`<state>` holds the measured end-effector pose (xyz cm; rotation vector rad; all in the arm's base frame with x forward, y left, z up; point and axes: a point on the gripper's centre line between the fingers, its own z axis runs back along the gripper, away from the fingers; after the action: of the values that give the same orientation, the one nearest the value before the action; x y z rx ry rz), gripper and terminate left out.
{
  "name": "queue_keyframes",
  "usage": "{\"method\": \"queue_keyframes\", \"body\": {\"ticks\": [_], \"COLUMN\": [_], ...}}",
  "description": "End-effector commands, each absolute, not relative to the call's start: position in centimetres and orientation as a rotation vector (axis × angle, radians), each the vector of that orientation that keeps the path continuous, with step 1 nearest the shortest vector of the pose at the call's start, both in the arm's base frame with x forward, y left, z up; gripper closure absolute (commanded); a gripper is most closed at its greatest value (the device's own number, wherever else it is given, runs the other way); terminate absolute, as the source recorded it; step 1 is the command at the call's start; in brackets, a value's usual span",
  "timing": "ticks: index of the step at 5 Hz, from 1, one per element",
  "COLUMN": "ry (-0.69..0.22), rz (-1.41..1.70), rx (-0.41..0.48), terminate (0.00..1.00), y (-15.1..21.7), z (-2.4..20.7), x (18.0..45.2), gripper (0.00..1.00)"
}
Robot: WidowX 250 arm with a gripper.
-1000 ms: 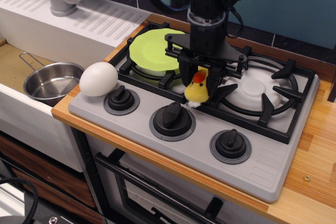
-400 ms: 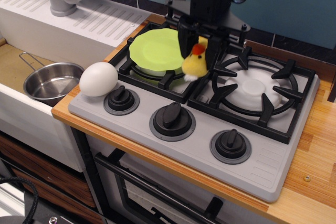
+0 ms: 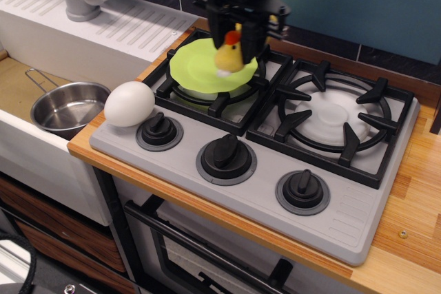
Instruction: Put stuffedduck on plate and egg in pot or pan in sink
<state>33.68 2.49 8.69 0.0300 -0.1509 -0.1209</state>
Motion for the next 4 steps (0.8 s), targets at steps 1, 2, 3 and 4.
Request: {"method": "queue_keyframes", "body": {"ticks": [1,2,3,4], "ry": [-0.232,-0.236,-0.238,-0.245], "rz": [-0.161,-0.181,-0.197,-0.209], "rx": [0.036,0.040,0.032,0.042], "terminate": [0.00,0.00,0.00,0.00], "y": [5.6,7.2,8.0,8.2], "z": [9.7,9.6,9.4,9.2], "x": [35.7,36.4,36.5,36.4], "gripper": [1.00,1.00,1.00,0.00]}}
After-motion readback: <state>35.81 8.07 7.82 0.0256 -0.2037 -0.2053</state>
